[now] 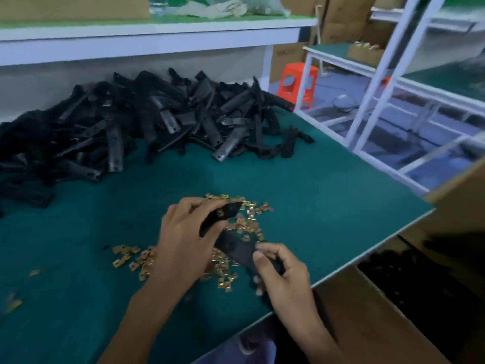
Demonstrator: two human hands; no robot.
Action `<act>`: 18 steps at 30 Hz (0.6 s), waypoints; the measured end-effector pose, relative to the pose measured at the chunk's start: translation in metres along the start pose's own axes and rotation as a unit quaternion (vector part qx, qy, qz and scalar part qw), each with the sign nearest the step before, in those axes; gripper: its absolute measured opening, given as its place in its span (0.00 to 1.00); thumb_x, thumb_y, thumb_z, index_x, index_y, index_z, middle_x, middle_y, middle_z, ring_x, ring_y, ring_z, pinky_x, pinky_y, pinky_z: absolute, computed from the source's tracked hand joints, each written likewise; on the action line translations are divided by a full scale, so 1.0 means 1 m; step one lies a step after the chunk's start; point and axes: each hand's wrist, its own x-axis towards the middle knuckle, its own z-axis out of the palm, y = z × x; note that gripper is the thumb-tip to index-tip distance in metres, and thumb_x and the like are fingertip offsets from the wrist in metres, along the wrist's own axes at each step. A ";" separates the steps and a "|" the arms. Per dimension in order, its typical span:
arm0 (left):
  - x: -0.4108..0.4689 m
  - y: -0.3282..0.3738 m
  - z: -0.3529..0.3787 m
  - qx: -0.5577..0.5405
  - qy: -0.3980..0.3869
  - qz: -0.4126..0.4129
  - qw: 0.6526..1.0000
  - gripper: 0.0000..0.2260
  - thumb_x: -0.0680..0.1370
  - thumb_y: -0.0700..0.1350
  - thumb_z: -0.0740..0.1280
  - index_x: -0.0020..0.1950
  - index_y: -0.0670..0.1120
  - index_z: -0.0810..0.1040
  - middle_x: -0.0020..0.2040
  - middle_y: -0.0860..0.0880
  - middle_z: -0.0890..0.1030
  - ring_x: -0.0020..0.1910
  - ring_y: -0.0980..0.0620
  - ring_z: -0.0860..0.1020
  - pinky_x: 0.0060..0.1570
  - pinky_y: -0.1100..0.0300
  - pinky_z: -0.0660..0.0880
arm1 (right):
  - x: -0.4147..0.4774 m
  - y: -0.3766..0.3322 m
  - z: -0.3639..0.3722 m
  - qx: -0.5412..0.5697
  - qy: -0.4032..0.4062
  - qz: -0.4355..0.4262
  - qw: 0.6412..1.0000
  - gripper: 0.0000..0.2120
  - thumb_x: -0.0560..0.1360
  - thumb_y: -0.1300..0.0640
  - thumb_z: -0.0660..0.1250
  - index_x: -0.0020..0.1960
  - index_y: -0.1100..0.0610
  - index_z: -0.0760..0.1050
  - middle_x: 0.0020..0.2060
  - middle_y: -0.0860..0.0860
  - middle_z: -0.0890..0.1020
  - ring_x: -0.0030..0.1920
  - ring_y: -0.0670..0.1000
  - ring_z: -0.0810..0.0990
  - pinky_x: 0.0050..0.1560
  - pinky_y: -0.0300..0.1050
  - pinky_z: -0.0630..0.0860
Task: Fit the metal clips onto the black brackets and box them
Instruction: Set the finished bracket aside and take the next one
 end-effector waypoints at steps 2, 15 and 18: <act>0.000 0.012 0.011 0.025 -0.008 0.054 0.998 0.14 0.78 0.50 0.70 0.64 0.55 0.81 0.57 0.53 0.75 0.56 0.47 0.72 0.59 0.45 0.72 | -0.021 0.003 -0.019 0.035 -0.009 0.043 0.998 0.09 0.80 0.58 0.70 0.50 0.44 0.83 0.40 0.51 0.85 0.33 0.48 0.81 0.32 0.43 0.77; -0.054 0.191 0.121 -0.113 -0.191 0.311 0.924 0.20 0.80 0.51 0.65 0.72 0.56 0.72 0.65 0.58 0.75 0.64 0.56 0.73 0.61 0.57 0.66 | -0.103 0.030 -0.184 0.291 0.315 0.166 0.888 0.15 0.78 0.57 0.69 0.64 0.55 0.75 0.43 0.57 0.86 0.33 0.54 0.83 0.33 0.47 0.74; -0.061 0.190 0.123 -0.099 -0.228 0.312 0.917 0.18 0.81 0.52 0.62 0.71 0.57 0.72 0.64 0.61 0.75 0.63 0.59 0.74 0.60 0.59 0.67 | -0.080 0.019 -0.222 0.374 0.331 0.167 0.850 0.26 0.78 0.58 0.70 0.72 0.50 0.67 0.54 0.58 0.85 0.47 0.53 0.88 0.47 0.47 0.79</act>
